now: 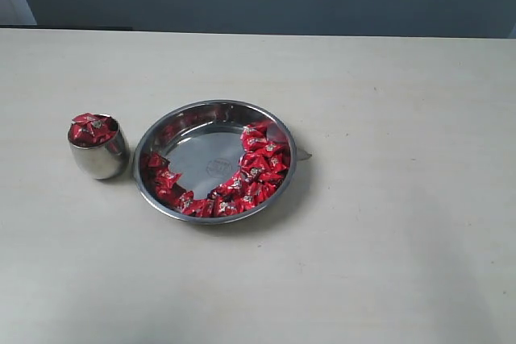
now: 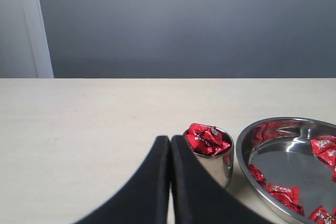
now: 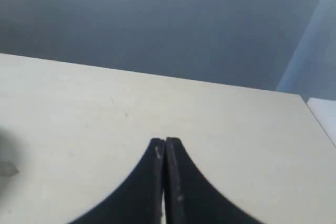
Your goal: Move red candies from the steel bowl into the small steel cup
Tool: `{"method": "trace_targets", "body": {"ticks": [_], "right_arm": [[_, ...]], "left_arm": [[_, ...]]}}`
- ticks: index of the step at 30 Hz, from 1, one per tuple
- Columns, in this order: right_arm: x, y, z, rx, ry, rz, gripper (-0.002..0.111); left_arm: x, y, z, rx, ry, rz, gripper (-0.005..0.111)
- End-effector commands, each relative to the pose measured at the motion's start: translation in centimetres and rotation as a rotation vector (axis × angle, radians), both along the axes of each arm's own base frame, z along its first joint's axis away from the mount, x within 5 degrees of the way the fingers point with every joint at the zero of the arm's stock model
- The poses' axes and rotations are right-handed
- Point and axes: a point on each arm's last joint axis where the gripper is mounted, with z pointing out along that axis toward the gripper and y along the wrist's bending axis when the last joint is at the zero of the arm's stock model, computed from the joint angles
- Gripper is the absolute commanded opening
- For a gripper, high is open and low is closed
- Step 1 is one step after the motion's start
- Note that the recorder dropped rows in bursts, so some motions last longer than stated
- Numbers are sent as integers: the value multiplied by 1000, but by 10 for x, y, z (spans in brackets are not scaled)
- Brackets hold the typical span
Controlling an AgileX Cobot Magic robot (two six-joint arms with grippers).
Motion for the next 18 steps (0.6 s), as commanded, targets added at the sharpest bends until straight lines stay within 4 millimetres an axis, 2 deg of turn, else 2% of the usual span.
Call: {"method": "trace_targets", "body": {"ticks": [1, 9, 18], "right_arm": [[-19, -2, -35, 9, -10, -30, -1], [-32, 0, -83, 124, -15, -44, -1], [-38, 4, -90, 195, 67, -27, -1]], "left_arm": [[0, 0, 1, -4, -10, -5, 0], [0, 0, 1, -4, -10, -5, 0], [0, 0, 1, -4, -10, -5, 0]]}}
